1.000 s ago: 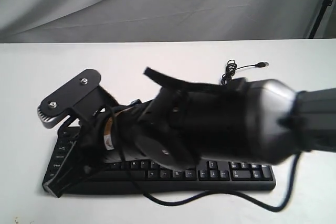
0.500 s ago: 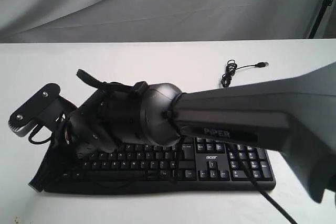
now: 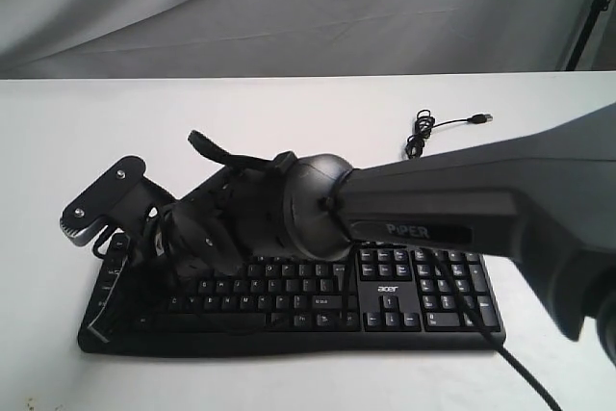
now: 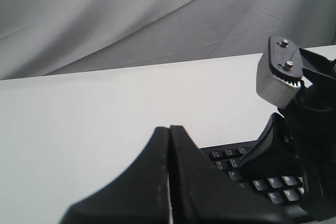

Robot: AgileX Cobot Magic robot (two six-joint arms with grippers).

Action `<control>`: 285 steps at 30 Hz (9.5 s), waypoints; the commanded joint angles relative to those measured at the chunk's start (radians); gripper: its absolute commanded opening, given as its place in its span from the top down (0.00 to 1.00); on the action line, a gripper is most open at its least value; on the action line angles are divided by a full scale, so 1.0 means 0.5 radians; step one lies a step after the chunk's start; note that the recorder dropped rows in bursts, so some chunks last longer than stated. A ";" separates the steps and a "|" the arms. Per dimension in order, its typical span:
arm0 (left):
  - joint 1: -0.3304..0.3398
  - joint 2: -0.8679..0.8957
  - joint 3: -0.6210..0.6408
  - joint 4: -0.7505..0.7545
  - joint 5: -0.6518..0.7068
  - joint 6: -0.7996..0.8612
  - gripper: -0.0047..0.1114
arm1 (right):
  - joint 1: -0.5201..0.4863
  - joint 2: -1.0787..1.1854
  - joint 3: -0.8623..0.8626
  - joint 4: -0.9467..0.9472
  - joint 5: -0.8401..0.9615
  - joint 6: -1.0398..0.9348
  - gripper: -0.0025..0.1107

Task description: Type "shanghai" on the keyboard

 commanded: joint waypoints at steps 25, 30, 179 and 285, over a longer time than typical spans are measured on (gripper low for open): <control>-0.008 -0.007 0.009 0.002 -0.009 -0.006 0.96 | -0.027 0.135 0.003 0.025 -0.153 -0.125 0.98; -0.008 -0.007 0.009 0.002 -0.009 -0.006 0.96 | -0.027 0.135 0.003 0.025 -0.136 -0.129 0.98; -0.008 -0.007 0.009 0.002 -0.009 -0.006 0.96 | -0.139 -0.374 0.850 0.037 -0.533 0.010 0.98; -0.008 -0.007 0.009 0.002 -0.009 -0.006 0.96 | -0.185 -0.237 0.722 0.070 -0.535 -0.048 0.98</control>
